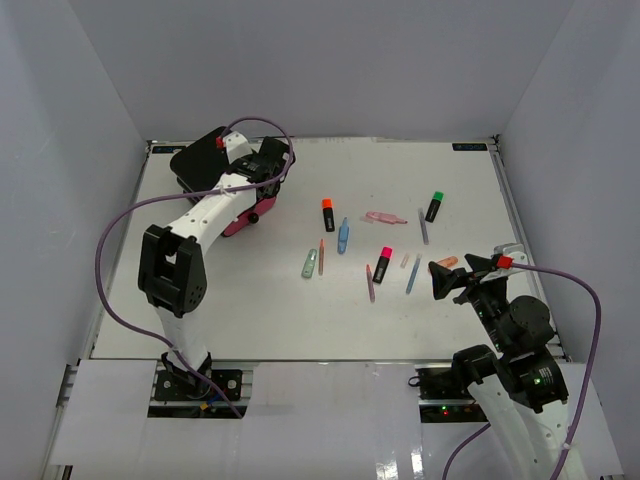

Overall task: Sort the stationery into containers
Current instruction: Open the drawer in the storage box.

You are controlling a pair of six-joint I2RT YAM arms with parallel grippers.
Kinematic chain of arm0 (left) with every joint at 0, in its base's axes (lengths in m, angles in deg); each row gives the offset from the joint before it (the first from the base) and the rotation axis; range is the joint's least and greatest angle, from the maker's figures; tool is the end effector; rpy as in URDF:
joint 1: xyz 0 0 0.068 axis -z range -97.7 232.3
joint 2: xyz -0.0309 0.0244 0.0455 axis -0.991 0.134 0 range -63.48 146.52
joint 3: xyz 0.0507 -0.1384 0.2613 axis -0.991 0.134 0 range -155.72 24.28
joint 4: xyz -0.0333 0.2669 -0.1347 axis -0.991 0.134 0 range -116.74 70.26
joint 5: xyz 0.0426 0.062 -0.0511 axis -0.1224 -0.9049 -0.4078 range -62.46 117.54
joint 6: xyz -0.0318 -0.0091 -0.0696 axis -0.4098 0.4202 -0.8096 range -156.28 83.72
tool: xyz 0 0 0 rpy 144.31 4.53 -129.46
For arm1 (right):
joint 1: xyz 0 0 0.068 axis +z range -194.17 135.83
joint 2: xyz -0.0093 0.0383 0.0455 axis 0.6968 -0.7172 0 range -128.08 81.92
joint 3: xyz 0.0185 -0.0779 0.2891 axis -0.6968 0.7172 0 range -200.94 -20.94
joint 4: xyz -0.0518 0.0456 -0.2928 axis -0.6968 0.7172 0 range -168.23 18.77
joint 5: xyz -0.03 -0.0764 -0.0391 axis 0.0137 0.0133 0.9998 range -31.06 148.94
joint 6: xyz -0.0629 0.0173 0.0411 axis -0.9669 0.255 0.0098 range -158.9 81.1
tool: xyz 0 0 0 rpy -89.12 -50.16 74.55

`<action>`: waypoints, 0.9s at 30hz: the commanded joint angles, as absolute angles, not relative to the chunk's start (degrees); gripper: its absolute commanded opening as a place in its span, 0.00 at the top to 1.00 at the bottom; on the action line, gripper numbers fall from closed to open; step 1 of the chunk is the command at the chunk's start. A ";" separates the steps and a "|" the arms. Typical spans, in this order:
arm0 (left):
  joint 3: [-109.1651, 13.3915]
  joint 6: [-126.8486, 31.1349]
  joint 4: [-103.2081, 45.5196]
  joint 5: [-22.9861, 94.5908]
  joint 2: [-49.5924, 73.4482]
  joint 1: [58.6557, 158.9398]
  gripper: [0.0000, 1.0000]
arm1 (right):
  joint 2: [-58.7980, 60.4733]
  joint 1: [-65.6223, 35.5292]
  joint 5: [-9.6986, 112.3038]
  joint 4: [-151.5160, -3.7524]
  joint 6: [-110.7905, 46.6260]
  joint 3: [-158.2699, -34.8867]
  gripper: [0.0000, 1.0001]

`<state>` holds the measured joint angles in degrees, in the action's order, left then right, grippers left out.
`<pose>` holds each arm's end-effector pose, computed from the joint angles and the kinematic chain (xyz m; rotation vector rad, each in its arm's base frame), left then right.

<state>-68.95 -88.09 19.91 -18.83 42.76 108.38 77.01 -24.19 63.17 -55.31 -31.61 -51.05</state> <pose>0.4293 -0.1574 0.2848 -0.7448 2.1045 0.3607 0.0977 0.0305 0.3204 -0.1114 1.5358 0.3223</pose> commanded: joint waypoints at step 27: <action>-61.68 -89.71 20.37 -13.07 35.84 108.31 0.65 | 79.02 -23.96 62.46 -58.37 -32.13 -50.74 0.10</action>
<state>-62.83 -88.50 17.51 -14.92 39.76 108.38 78.10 -24.19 63.00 -55.73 -31.78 -51.03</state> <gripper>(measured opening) 0.455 0.901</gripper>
